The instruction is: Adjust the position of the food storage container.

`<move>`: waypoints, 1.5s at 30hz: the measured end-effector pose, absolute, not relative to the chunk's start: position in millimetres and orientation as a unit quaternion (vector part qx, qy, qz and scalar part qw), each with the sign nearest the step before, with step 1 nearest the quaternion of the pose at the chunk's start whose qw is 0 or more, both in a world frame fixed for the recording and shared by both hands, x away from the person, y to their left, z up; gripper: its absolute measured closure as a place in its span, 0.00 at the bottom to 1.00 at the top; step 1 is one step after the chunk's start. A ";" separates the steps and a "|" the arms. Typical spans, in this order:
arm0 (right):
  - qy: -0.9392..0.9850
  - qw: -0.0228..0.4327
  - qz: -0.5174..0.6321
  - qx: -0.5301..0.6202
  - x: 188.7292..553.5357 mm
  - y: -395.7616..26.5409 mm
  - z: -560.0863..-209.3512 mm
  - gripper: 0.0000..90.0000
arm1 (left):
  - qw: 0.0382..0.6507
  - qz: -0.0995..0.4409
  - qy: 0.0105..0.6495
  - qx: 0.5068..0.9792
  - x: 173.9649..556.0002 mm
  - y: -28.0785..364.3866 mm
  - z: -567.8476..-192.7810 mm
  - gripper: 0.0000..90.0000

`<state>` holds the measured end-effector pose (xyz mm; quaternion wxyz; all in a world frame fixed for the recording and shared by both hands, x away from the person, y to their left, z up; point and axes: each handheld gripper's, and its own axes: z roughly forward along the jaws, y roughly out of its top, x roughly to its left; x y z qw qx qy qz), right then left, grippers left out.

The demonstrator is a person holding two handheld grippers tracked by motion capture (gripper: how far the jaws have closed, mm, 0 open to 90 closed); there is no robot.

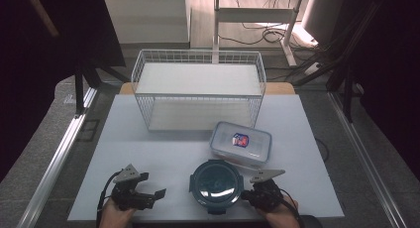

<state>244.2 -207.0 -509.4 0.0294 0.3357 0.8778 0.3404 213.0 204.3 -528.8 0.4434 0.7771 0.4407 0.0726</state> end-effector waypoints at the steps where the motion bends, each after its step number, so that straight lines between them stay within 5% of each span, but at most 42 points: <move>1: 0.879 0.029 0.342 0.331 244.7 -204.9 -509.7 1.00 | 0.445 0.068 0.440 0.777 213.2 204.2 -528.7 0.06; 13: 0.883 0.008 0.353 0.311 254.5 -178.4 -512.3 1.00 | 0.438 0.051 0.423 0.792 210.7 200.6 -525.3 0.14; 20: 0.882 -0.001 0.360 0.305 261.7 -164.5 -513.1 1.00 | 0.422 0.037 0.393 0.816 208.0 186.8 -523.8 0.41; 32: 0.887 -0.005 0.362 0.287 269.7 -140.1 -514.9 1.00 | 0.416 0.043 0.411 0.810 210.8 192.0 -524.7 0.72; 45: 0.891 -0.013 0.367 0.267 289.7 -89.8 -519.7 1.00 | 0.410 0.070 0.489 0.767 226.4 230.9 -526.9 0.79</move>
